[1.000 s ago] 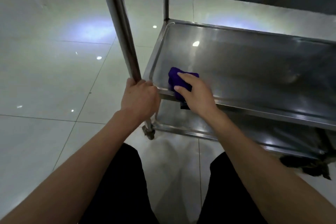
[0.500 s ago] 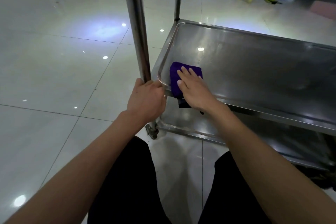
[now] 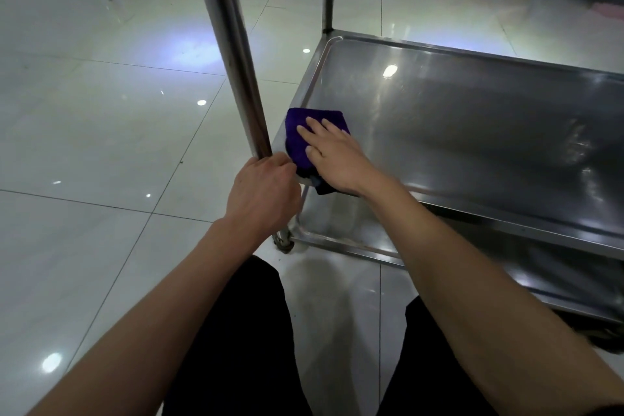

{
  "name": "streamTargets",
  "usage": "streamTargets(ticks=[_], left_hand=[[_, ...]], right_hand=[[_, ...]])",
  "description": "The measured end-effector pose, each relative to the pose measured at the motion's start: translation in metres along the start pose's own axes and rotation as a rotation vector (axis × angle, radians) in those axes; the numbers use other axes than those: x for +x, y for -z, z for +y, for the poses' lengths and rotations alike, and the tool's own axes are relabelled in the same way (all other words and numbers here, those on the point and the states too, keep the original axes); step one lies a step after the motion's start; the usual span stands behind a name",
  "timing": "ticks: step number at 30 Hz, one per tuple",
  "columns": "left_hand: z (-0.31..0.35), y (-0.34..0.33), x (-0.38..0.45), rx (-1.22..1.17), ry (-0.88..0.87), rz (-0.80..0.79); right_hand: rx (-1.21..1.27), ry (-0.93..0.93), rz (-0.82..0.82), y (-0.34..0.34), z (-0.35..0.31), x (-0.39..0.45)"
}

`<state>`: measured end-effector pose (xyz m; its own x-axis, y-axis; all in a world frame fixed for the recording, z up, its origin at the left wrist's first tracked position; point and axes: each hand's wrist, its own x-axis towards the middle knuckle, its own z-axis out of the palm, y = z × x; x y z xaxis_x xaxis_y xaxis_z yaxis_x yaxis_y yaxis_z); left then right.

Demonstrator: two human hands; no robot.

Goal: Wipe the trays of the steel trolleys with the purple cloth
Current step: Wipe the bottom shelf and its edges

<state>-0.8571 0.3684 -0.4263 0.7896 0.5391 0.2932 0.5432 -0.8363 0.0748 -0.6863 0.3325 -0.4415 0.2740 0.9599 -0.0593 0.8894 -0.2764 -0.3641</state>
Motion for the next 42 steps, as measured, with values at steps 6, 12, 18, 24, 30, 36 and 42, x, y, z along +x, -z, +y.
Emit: streamTargets(ticks=[6,12,18,24,30,36,42], left_hand=[[0.024,-0.005,0.009,0.038,0.01,0.01],[0.086,-0.022,0.036,-0.053,-0.146,-0.083],[0.152,-0.041,0.058,-0.121,-0.262,-0.146],[0.177,-0.052,0.064,-0.121,-0.211,-0.165],[0.178,-0.055,0.069,-0.17,-0.19,-0.165],[0.175,-0.057,0.068,-0.202,-0.2,-0.143],[0.153,-0.047,0.066,-0.294,-0.261,-0.154]], right_hand=[[0.004,-0.154,0.073,0.006,0.041,-0.054],[-0.05,-0.328,0.128,0.025,0.108,-0.109],[-0.053,-0.433,0.141,0.045,0.159,-0.156],[-0.067,-0.491,0.185,0.057,0.195,-0.193],[-0.094,-0.586,0.194,0.067,0.225,-0.213],[-0.084,-0.614,0.238,0.064,0.213,-0.2],[-0.057,-0.55,0.221,0.058,0.192,-0.162]])
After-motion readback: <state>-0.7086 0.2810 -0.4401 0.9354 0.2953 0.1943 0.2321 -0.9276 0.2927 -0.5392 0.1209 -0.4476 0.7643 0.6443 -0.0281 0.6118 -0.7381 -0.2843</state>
